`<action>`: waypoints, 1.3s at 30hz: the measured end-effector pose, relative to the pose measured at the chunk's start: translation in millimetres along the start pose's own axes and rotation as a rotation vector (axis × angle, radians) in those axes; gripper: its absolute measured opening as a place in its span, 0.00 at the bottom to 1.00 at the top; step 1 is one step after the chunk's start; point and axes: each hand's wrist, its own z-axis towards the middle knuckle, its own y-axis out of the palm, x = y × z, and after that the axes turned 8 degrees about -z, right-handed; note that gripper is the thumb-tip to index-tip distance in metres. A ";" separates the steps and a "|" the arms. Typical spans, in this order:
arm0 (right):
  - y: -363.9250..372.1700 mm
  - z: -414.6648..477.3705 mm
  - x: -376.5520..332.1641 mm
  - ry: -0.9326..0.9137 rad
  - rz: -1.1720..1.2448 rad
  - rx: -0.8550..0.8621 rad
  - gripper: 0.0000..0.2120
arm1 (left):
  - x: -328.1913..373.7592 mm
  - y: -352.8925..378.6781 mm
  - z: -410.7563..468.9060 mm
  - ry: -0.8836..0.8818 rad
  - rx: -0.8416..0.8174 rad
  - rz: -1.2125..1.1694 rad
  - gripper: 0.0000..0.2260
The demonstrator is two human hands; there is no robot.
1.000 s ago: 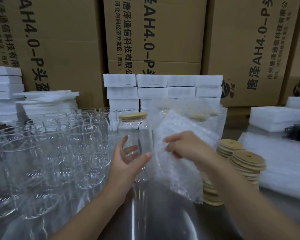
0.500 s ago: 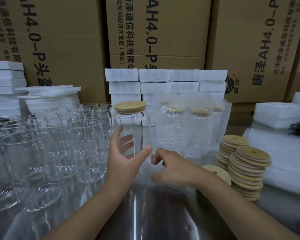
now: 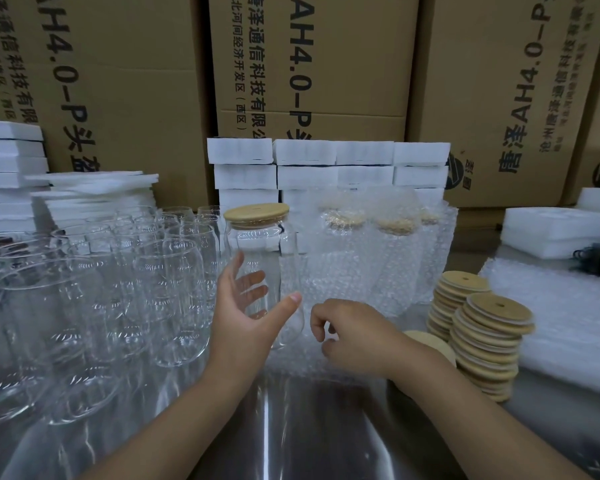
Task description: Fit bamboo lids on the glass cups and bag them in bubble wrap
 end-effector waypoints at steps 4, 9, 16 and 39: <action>-1.7 -4.6 1.9 -0.018 -0.041 -0.206 0.17 | -1.2 -0.9 0.0 -0.008 -0.005 -0.001 0.43; 4.1 -2.7 6.8 -0.022 -0.077 -0.163 0.18 | -2.6 -0.8 -0.1 -0.016 -0.008 -0.013 0.41; 7.3 2.6 9.5 -0.019 -0.006 0.045 0.16 | -2.6 0.5 0.5 -0.017 -0.007 -0.040 0.41; 12.8 5.5 9.1 0.045 0.122 0.148 0.08 | -1.7 0.9 -0.1 -0.019 -0.007 -0.035 0.43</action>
